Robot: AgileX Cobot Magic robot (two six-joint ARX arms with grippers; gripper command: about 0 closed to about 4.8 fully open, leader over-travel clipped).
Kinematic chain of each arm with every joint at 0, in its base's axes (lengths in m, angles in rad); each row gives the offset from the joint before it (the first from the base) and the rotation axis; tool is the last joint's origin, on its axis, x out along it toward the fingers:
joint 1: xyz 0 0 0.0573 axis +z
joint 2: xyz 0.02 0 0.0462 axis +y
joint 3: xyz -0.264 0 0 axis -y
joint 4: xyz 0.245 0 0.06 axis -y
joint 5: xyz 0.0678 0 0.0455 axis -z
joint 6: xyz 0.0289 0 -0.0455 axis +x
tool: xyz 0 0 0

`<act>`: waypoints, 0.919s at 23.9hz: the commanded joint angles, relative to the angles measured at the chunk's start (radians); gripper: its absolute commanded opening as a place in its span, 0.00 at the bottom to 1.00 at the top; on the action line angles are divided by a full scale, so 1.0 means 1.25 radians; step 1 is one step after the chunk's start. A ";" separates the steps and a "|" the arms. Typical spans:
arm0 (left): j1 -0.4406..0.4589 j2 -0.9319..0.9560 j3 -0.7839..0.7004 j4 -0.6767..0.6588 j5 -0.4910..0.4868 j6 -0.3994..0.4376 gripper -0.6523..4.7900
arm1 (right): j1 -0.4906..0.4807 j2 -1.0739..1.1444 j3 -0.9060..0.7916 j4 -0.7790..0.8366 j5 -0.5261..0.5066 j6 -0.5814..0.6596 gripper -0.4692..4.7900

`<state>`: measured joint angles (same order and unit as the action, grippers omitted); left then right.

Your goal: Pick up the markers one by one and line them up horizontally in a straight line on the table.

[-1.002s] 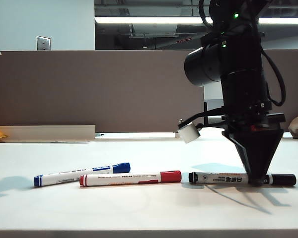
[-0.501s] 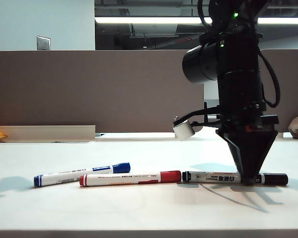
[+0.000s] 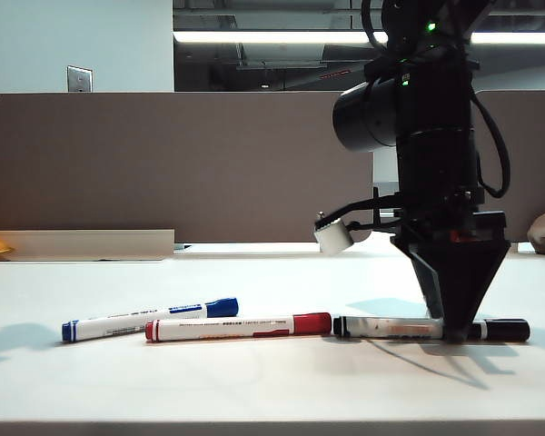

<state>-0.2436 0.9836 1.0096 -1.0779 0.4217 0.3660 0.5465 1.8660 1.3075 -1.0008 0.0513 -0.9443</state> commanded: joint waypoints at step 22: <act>0.000 -0.003 0.004 0.002 -0.002 0.019 0.11 | 0.008 -0.003 0.001 0.003 -0.001 -0.002 0.58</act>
<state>-0.2436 0.9833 1.0096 -1.0779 0.4179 0.3820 0.5495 1.8648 1.3075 -0.9951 0.0528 -0.9440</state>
